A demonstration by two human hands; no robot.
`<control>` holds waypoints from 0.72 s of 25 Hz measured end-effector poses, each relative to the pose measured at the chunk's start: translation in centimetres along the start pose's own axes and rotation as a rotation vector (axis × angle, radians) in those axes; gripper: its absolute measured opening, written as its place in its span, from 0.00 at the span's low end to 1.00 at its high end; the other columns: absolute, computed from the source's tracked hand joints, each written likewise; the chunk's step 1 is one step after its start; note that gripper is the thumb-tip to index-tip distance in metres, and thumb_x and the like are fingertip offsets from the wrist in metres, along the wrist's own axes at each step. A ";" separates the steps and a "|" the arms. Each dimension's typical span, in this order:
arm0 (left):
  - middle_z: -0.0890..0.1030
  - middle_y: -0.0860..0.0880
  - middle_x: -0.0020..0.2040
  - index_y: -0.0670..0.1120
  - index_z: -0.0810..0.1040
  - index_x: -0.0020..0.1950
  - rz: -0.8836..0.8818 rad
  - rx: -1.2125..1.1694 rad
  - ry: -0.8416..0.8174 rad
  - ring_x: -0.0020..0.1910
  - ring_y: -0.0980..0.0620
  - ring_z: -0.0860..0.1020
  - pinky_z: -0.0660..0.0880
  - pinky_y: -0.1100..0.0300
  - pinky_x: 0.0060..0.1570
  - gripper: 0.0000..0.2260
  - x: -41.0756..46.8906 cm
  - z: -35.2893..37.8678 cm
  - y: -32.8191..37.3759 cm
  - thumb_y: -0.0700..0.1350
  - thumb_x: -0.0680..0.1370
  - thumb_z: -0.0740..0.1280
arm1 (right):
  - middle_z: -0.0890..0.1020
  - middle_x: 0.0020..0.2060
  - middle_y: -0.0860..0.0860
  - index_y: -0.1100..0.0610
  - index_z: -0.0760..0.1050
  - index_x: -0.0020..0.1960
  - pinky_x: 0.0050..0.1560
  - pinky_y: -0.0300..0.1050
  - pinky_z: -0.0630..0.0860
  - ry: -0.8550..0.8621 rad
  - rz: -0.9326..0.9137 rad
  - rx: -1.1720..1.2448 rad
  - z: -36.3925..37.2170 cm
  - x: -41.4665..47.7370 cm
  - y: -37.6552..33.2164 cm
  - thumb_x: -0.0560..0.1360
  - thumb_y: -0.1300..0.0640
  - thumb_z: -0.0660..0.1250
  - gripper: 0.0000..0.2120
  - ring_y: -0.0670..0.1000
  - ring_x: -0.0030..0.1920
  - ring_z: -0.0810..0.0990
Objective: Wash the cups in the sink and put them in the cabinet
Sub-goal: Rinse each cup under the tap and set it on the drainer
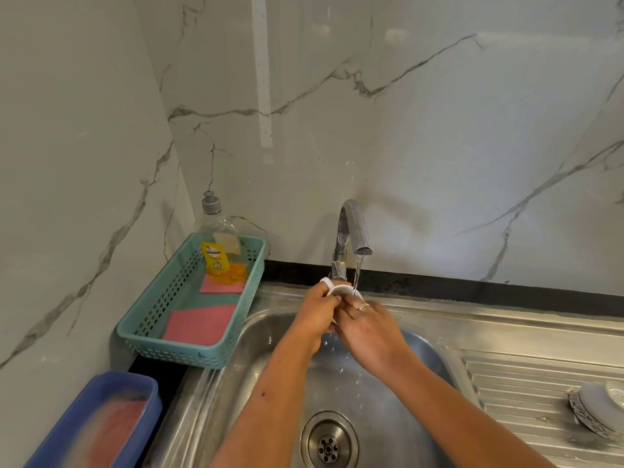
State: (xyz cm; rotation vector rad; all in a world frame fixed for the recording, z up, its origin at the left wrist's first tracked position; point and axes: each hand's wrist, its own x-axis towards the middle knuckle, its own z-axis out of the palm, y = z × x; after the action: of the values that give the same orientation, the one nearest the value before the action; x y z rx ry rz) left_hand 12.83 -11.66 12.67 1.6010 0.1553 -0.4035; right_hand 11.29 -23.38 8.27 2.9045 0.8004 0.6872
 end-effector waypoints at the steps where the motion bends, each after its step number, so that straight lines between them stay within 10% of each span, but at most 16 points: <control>1: 0.79 0.47 0.54 0.49 0.75 0.62 0.007 0.028 0.001 0.51 0.52 0.76 0.75 0.59 0.44 0.15 0.1 0.0 0.0 0.37 0.80 0.57 | 0.84 0.37 0.49 0.53 0.81 0.41 0.36 0.43 0.78 -0.011 0.030 0.013 0.1 0.1 -0.2 0.53 0.59 0.80 0.18 0.49 0.39 0.83; 7: 0.79 0.48 0.58 0.50 0.74 0.65 0.070 0.117 -0.033 0.53 0.51 0.78 0.76 0.58 0.44 0.14 -0.7 0.9 0.2 0.49 0.79 0.63 | 0.80 0.39 0.50 0.62 0.78 0.50 0.36 0.36 0.71 0.043 0.281 0.616 -1.4 -0.5 -0.3 0.75 0.61 0.64 0.07 0.47 0.36 0.80; 12: 0.82 0.48 0.49 0.50 0.80 0.52 0.135 0.216 -0.139 0.48 0.49 0.80 0.77 0.57 0.43 0.13 -1.2 0.2 1.1 0.57 0.78 0.63 | 0.76 0.26 0.48 0.55 0.75 0.30 0.34 0.42 0.71 0.369 0.833 1.347 -2.2 0.0 0.0 0.75 0.57 0.65 0.15 0.46 0.32 0.76; 18: 0.79 0.53 0.38 0.51 0.73 0.43 0.464 0.417 0.324 0.45 0.50 0.76 0.71 0.59 0.39 0.11 -1.9 2.3 0.1 0.58 0.74 0.66 | 0.80 0.30 0.53 0.56 0.76 0.34 0.29 0.40 0.75 0.499 1.351 1.937 -3.1 2.2 -0.3 0.78 0.53 0.63 0.15 0.50 0.29 0.80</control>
State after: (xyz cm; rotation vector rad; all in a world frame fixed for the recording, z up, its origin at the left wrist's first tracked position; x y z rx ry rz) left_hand 10.73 -13.69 13.33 2.0403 -0.0640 0.2011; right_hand 11.48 -22.19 11.90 4.5909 -2.3417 0.8229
